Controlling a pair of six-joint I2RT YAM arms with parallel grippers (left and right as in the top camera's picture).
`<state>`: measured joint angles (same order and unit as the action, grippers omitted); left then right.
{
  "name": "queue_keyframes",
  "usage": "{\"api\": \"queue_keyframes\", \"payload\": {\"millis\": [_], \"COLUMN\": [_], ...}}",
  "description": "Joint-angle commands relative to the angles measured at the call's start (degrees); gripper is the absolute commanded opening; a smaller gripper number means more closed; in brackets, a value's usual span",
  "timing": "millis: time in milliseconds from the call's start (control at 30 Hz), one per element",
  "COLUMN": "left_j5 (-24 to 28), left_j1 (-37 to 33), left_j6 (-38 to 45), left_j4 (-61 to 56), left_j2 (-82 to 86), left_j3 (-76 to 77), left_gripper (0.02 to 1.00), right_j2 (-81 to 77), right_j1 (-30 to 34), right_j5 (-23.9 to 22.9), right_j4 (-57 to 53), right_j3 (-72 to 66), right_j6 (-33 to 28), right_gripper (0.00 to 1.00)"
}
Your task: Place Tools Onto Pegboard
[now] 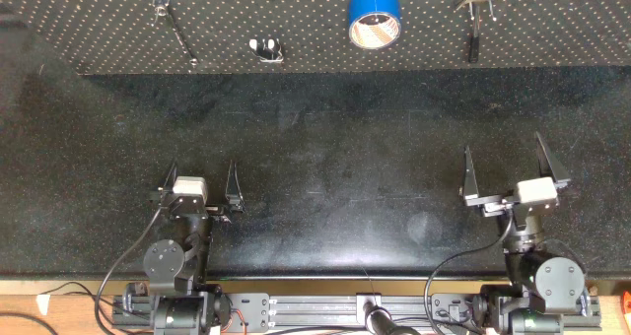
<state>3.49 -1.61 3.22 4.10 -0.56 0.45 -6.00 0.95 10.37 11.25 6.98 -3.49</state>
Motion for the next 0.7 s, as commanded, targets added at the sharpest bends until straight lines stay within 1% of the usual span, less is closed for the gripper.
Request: {"api": "queue_keyframes", "payload": {"millis": [33, 100, 133, 267, 333, 367, 433, 500, 533, 567, 700], "left_j5": [-0.02, -0.02, -0.02, -0.04, -0.02, -0.02, -0.02, -0.02, -0.02, -0.02, -0.02], "left_j1": [0.09, 0.09, 0.09, 0.09, 0.09, 0.09, 0.09, 0.09, 0.09, 0.09, 0.09], "left_j6": [0.26, 0.26, 0.26, 0.26, 0.26, 0.26, 0.26, 0.26, 0.26, 0.26, 0.26], "left_j4": [0.42, 0.42, 0.39, 0.39, 0.39, 0.42, 0.39, 0.42, 0.39, 0.39, 0.39], "left_j2": [0.35, 0.35, 0.35, 0.35, 0.35, 0.35, 0.35, 0.35, 0.35, 0.35, 0.35], "left_j3": [-0.13, -0.13, -0.13, -0.13, -0.13, -0.13, -0.13, -0.13, -0.13, -0.13, -0.13], "left_gripper": [0.996, 0.996, 0.996, 0.996, 0.996, 0.996, 0.996, 0.996, 0.996, 0.996, 0.996], "right_j2": [5.97, 5.99, 5.99, 5.99, 5.99, 5.99, 5.99, 5.99, 5.99, 5.99, 5.95], "right_j1": [-0.52, -0.52, -0.52, -0.52, -0.50, -0.50, -0.50, -0.50, -0.50, -0.50, -0.50], "right_j5": [-2.47, -2.51, -3.61, -7.89, -8.68, -8.68, -9.86, -9.99, -9.97, -9.97, -9.94], "right_j4": [2.54, 0.48, -2.67, -14.27, -15.50, -15.47, -15.50, -15.52, -15.52, -15.50, -15.47], "right_j3": [-6.75, -6.75, -6.75, -6.75, -6.75, -6.75, -6.75, -6.75, -6.75, -6.75, -6.75], "right_j6": [0.87, -1.79, -2.32, -2.56, -2.75, -1.62, 4.04, 9.49, 10.78, 12.04, 11.37], "right_gripper": [0.993, 0.993, 0.993, 0.993, 0.993, 0.993, 0.993, 0.993, 0.993, 0.993, 0.993]}}
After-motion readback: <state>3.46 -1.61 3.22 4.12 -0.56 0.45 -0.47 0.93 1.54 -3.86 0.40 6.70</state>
